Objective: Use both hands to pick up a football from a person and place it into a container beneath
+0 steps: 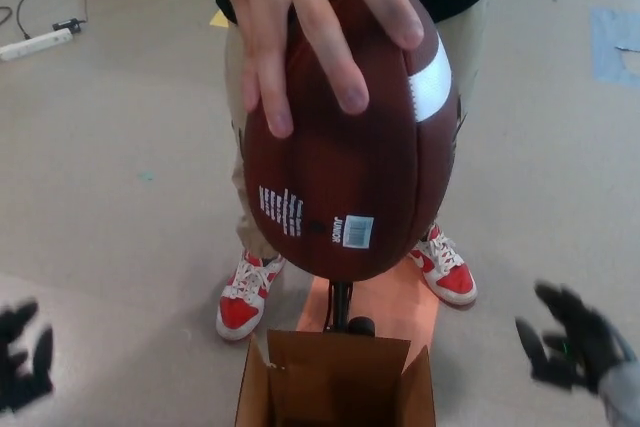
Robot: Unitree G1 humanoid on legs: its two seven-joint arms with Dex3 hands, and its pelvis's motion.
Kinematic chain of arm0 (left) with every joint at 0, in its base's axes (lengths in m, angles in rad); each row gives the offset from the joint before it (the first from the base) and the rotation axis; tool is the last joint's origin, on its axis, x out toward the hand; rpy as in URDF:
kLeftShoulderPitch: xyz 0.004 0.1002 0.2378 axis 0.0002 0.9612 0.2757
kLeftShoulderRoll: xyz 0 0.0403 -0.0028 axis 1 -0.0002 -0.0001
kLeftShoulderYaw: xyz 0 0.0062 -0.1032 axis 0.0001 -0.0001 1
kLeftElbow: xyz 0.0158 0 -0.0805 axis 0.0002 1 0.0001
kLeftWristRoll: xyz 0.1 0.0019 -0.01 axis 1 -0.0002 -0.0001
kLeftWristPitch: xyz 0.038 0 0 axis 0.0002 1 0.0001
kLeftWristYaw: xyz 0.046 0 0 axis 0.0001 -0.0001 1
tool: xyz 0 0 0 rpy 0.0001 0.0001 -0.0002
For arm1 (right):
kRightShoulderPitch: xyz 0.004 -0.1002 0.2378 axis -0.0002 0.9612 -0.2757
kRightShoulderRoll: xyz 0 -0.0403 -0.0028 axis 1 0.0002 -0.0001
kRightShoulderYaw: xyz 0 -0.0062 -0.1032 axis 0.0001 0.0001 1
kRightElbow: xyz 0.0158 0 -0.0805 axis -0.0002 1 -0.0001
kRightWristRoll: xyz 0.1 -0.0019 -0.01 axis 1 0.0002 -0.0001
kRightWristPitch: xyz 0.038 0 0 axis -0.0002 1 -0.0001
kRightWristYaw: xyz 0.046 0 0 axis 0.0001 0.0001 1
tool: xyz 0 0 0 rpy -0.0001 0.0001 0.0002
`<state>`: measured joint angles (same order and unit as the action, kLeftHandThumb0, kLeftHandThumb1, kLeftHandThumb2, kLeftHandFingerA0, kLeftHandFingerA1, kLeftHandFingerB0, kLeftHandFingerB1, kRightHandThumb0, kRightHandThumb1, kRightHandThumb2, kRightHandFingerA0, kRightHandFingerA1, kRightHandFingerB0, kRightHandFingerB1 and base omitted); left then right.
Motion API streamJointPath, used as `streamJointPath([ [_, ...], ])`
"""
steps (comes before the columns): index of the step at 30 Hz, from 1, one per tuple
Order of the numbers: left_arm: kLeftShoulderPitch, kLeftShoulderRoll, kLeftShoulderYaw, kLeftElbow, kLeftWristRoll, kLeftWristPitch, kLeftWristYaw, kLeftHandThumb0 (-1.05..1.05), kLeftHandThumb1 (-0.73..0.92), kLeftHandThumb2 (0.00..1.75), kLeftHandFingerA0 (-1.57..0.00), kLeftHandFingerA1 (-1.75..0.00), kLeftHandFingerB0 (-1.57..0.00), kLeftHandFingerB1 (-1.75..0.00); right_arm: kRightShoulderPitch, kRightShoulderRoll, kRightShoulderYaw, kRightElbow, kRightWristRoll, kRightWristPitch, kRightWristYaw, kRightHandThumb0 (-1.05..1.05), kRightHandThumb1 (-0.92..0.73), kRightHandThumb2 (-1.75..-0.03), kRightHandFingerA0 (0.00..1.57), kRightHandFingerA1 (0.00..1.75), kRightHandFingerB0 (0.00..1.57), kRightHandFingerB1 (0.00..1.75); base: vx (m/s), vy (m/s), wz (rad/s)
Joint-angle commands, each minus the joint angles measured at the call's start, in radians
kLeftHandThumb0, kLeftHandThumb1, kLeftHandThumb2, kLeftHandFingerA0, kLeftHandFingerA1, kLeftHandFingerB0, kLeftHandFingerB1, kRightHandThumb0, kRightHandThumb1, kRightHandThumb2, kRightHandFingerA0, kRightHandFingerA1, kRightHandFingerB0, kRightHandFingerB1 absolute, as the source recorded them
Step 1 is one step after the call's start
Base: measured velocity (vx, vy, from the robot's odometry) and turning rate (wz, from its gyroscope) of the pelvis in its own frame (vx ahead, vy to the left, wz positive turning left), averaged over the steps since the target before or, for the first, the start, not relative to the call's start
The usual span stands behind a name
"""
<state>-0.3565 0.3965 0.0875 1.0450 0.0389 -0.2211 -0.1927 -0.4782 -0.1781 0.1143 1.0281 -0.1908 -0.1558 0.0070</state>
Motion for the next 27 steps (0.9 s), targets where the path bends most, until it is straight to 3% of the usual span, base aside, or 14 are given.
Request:
streamJointPath([
  [1,-0.024,0.044,0.049,0.058,-0.052,-0.171,-0.109,-0.87,0.85,1.14,0.0,-0.11,0.0,-0.09,-0.017,-0.022,-0.047,0.056,0.032,-0.226,-0.011,-0.84,-0.82,-1.11,0.13,0.43,0.0,0.11,0.1,-0.001,0.01],
  [3,-0.03,0.039,0.062,0.057,-0.062,-0.177,-0.115,-0.87,0.86,1.14,0.0,-0.12,0.0,-0.09,-0.024,-0.017,-0.071,0.052,0.054,-0.233,-0.009,-0.81,-0.8,-0.92,0.12,0.29,0.0,0.07,0.09,-0.003,0.01],
  [4,-0.024,0.027,0.085,0.04,-0.093,-0.179,-0.133,-0.77,0.91,0.75,0.0,-0.21,0.0,0.0,-0.018,-0.009,-0.093,0.021,0.077,-0.24,-0.014,-0.77,-0.92,-0.75,0.21,0.34,0.0,0.07,0.09,-0.006,0.01],
  [5,-0.009,0.01,0.119,0.009,-0.137,-0.183,-0.155,-0.88,0.82,1.14,-0.05,-0.17,0.0,-0.1,-0.002,0.002,-0.127,-0.035,0.113,-0.254,-0.017,-0.81,-0.8,-1.11,0.14,0.43,0.0,0.14,0.09,-0.006,0.01],
  [7,0.022,-0.011,0.157,-0.049,-0.184,-0.214,-0.18,-0.85,0.8,1.12,-0.06,-0.21,0.0,-0.12,0.03,0.012,-0.164,-0.129,0.152,-0.268,-0.002,-0.76,-0.92,-0.83,0.13,0.3,0.0,0.0,0.09,-0.006,0.01],
  [10,0.07,-0.035,0.194,-0.158,-0.229,-0.23,-0.204,-0.83,0.74,1.09,-0.05,-0.28,0.0,-0.17,0.084,0.023,-0.186,-0.277,0.167,-0.272,0.01,-0.8,-0.85,-1.02,0.18,0.36,0.0,0.01,0.09,-0.007,0.01],
  [13,0.132,-0.062,0.222,-0.294,-0.275,-0.251,-0.225,-0.87,0.77,0.93,-0.08,-0.26,0.0,-0.07,0.148,0.037,-0.189,-0.43,0.169,-0.275,0.012,-0.75,-0.92,-0.86,0.2,0.34,0.0,0.0,0.08,-0.009,0.02],
  [16,0.203,-0.089,0.212,-0.559,-0.287,-0.209,-0.187,-0.82,0.79,1.13,-0.06,-0.31,0.0,-0.18,0.179,0.058,-0.184,-0.607,0.193,-0.267,0.029,-0.77,-0.92,-0.85,0.25,0.37,0.0,0.0,0.03,-0.003,0.0],
  [17,0.223,-0.098,0.204,-0.641,-0.267,-0.208,-0.154,-0.86,0.92,0.77,-0.12,-0.29,0.0,-0.19,0.189,0.064,-0.178,-0.674,0.197,-0.248,0.032,-0.8,-0.82,-0.97,0.22,0.39,0.0,0.0,0.0,0.0,0.0],
  [20,0.267,-0.118,0.174,-0.836,-0.259,-0.151,-0.127,-0.88,0.92,0.75,-0.15,-0.28,-0.01,-0.23,0.203,0.089,-0.161,-0.815,0.204,-0.215,0.028,-0.78,-0.92,-0.8,0.24,0.34,0.0,0.0,0.0,0.0,0.0],
  [21,0.271,-0.124,0.167,-0.876,-0.253,-0.134,-0.118,-0.88,0.92,0.75,-0.15,-0.28,-0.01,-0.23,0.203,0.095,-0.158,-0.842,0.202,-0.209,0.025,-0.78,-0.92,-0.8,0.24,0.34,0.0,0.0,0.0,0.0,0.0],
  [22,0.274,-0.134,0.149,-0.939,-0.238,-0.132,-0.109,-0.84,0.78,1.13,-0.11,-0.37,0.0,-0.24,0.206,0.11,-0.147,-0.9,0.202,-0.192,0.02,-0.83,-0.84,-1.04,0.24,0.4,0.0,0.0,0.0,0.0,0.0],
  [26,0.282,-0.173,0.107,-1.066,-0.227,-0.098,-0.094,-0.83,0.78,1.13,-0.12,-0.39,-0.01,-0.25,0.223,0.13,-0.127,-1.001,0.196,-0.142,0.019,-0.78,-0.92,-0.82,0.19,0.33,0.0,0.0,0.0,0.0,0.0],
  [27,0.281,-0.182,0.097,-1.086,-0.223,-0.093,-0.093,-0.87,0.92,0.77,-0.17,-0.3,0.0,-0.21,0.225,0.134,-0.122,-1.019,0.196,-0.131,0.022,-0.78,-0.92,-0.83,0.19,0.33,0.0,0.0,0.0,0.0,0.0],
])
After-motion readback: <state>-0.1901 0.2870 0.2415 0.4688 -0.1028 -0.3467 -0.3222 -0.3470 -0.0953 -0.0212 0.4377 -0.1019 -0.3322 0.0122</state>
